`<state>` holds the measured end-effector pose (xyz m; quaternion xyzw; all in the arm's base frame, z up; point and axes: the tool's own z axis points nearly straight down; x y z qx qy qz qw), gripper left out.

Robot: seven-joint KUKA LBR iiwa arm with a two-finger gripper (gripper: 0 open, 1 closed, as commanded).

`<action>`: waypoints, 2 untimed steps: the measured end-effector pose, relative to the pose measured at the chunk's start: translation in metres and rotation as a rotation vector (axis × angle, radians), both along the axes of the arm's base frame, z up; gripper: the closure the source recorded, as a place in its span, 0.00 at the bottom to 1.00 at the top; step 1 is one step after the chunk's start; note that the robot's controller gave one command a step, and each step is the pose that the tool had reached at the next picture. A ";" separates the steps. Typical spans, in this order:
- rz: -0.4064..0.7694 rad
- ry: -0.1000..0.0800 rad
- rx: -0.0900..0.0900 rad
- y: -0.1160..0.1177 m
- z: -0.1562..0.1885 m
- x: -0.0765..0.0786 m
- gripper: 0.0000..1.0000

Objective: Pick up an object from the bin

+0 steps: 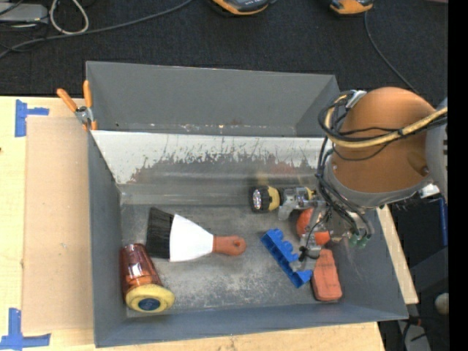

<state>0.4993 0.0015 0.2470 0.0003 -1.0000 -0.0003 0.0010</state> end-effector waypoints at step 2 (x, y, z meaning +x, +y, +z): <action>-0.079 0.002 0.000 -0.031 -0.110 0.050 0.00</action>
Offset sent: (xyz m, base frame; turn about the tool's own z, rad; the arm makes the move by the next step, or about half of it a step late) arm 0.0408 -0.0285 -0.0672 -0.0228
